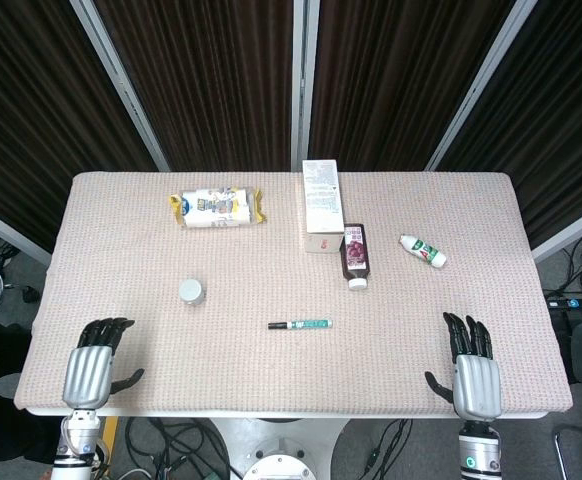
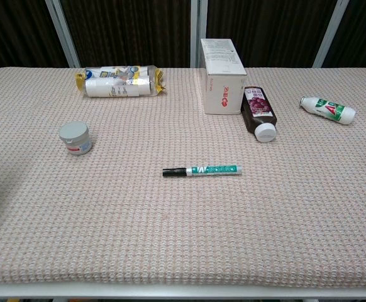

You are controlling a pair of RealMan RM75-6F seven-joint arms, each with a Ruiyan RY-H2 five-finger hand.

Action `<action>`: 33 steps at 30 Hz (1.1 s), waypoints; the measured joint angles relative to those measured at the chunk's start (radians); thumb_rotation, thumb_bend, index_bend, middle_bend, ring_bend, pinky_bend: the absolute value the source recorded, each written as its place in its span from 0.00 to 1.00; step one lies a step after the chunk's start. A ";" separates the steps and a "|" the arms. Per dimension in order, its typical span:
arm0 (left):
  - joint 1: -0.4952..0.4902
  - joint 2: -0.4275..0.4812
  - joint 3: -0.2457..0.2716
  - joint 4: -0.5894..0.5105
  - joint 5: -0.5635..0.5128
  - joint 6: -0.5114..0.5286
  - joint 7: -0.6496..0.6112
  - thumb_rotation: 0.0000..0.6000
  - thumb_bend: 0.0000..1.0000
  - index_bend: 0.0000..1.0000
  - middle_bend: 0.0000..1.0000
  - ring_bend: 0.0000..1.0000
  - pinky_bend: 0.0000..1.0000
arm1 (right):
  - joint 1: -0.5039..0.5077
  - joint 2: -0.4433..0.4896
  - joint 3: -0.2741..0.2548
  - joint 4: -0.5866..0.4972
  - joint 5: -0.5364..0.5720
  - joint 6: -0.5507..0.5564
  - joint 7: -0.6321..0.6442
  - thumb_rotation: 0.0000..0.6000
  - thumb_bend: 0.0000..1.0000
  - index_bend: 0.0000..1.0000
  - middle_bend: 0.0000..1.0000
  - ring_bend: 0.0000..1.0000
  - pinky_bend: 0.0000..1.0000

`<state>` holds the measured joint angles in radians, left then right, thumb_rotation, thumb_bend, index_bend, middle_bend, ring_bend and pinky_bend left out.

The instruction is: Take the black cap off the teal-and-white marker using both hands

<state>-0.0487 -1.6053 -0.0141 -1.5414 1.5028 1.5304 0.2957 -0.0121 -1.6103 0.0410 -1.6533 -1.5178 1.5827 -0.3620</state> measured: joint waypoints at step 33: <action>-0.003 0.007 -0.006 -0.023 -0.001 -0.003 -0.027 1.00 0.07 0.24 0.22 0.15 0.15 | 0.084 0.110 0.068 -0.177 -0.018 -0.070 -0.209 1.00 0.03 0.16 0.25 0.19 0.32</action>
<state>-0.0521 -1.5982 -0.0202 -1.5646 1.5022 1.5278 0.2689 0.0717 -1.5000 0.1088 -1.8302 -1.5360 1.5130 -0.5707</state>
